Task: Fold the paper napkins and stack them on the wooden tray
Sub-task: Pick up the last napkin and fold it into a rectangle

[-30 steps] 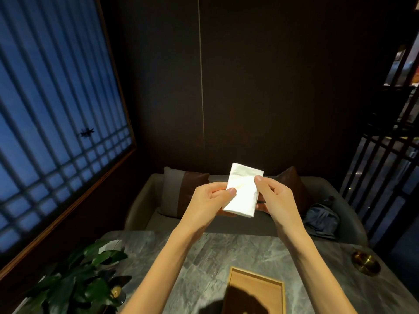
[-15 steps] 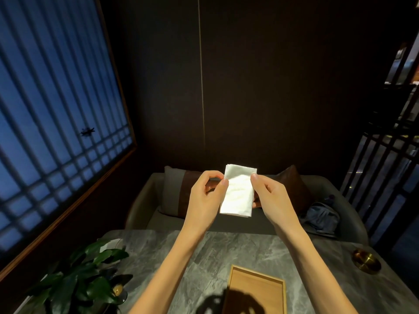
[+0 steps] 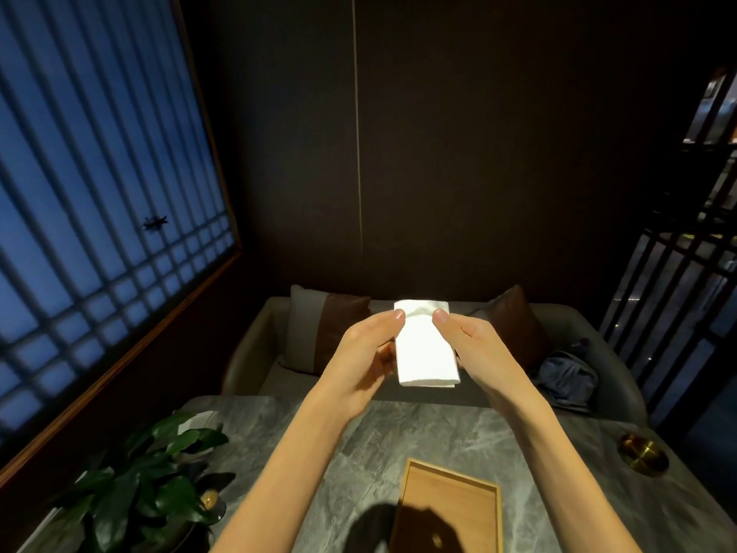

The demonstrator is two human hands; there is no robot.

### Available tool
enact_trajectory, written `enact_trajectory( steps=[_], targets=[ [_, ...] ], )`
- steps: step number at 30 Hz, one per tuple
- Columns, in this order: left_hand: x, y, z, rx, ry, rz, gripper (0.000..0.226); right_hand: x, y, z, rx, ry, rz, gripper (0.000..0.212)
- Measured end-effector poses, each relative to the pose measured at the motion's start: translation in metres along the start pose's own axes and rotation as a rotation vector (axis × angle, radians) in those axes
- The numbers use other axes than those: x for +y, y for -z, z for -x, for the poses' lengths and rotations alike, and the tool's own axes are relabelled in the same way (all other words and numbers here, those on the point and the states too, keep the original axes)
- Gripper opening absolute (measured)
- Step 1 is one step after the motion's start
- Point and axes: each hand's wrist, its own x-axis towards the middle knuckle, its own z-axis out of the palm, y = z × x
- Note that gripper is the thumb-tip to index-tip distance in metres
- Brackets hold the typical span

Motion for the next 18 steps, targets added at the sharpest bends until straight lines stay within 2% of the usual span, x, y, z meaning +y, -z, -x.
enact_trajectory(
  steps=[3, 5, 6, 8, 12, 16, 18],
  targets=[
    [-0.006, 0.001, -0.002, 0.111, -0.01, -0.079, 0.015, 0.007, -0.001, 0.006, -0.062, 0.005, -0.01, 0.02],
    [-0.013, 0.0, -0.005, 0.191, -0.084, -0.15, 0.019, 0.014, -0.001, 0.013, -0.112, 0.017, -0.013, 0.009],
    [-0.017, 0.0, -0.005, 0.209, -0.113, -0.182, 0.022, 0.018, -0.002, 0.018, -0.11, 0.025, -0.018, 0.01],
    [-0.023, 0.003, -0.002, 0.163, -0.12, -0.255, 0.027, 0.027, -0.002, 0.025, -0.038, 0.04, -0.058, 0.014],
    [-0.048, 0.013, 0.009, -0.111, 0.021, -0.288, 0.032, 0.047, 0.001, 0.037, 0.061, 0.02, -0.152, 0.02],
    [-0.094, 0.015, 0.023, -0.036, 0.081, -0.239, 0.022, 0.088, -0.001, 0.059, -0.028, -0.122, -0.131, 0.037],
    [-0.123, 0.02, 0.03, -0.026, 0.121, -0.258, 0.024, 0.116, -0.006, 0.073, 0.001, -0.19, -0.12, 0.041]
  ],
)
